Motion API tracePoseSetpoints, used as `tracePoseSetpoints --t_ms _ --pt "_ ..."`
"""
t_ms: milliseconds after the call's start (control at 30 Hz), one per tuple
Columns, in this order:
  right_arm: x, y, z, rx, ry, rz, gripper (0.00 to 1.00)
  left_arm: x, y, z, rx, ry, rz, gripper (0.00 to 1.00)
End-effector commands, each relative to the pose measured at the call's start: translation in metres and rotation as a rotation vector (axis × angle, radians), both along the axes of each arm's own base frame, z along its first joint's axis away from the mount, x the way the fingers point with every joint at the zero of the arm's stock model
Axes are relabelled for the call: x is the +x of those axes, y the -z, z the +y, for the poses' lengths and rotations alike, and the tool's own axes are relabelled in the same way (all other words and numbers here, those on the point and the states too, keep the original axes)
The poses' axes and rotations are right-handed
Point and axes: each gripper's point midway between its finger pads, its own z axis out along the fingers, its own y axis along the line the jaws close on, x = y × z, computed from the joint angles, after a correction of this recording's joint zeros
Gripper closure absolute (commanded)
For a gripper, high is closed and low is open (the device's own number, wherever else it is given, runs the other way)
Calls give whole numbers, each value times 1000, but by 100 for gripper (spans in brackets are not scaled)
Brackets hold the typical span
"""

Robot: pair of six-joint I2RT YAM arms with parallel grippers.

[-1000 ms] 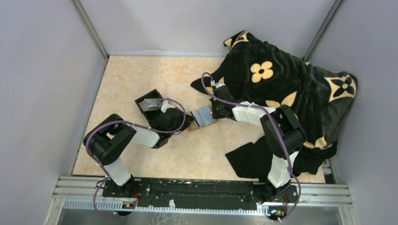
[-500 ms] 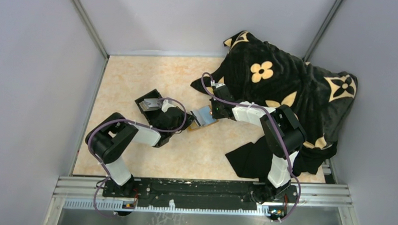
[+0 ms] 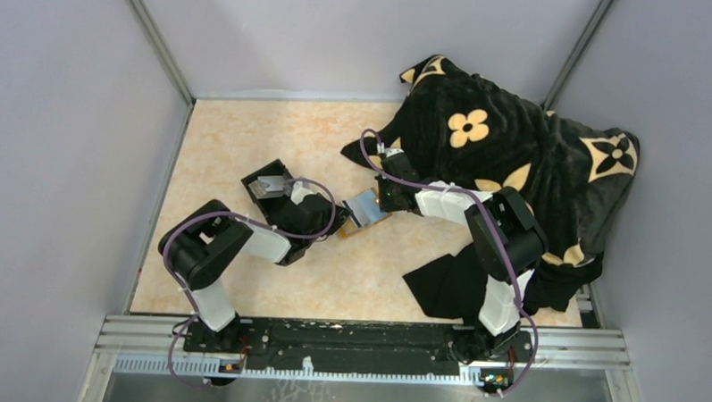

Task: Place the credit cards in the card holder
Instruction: Insert the credit card into the card holder.

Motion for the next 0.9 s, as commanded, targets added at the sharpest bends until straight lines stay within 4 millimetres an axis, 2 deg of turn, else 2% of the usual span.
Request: tracePoseSetpoints --t_ms 0,500,867 --pt "-4 10 1 -24 -11 24 97 -8 17 3 31 -16 28 100" --pt "-6 14 -2 -37 -8 33 99 -10 16 22 42 -131 -23 100" --pt "-7 14 -2 -39 -8 34 99 -11 13 19 75 -152 -75 100"
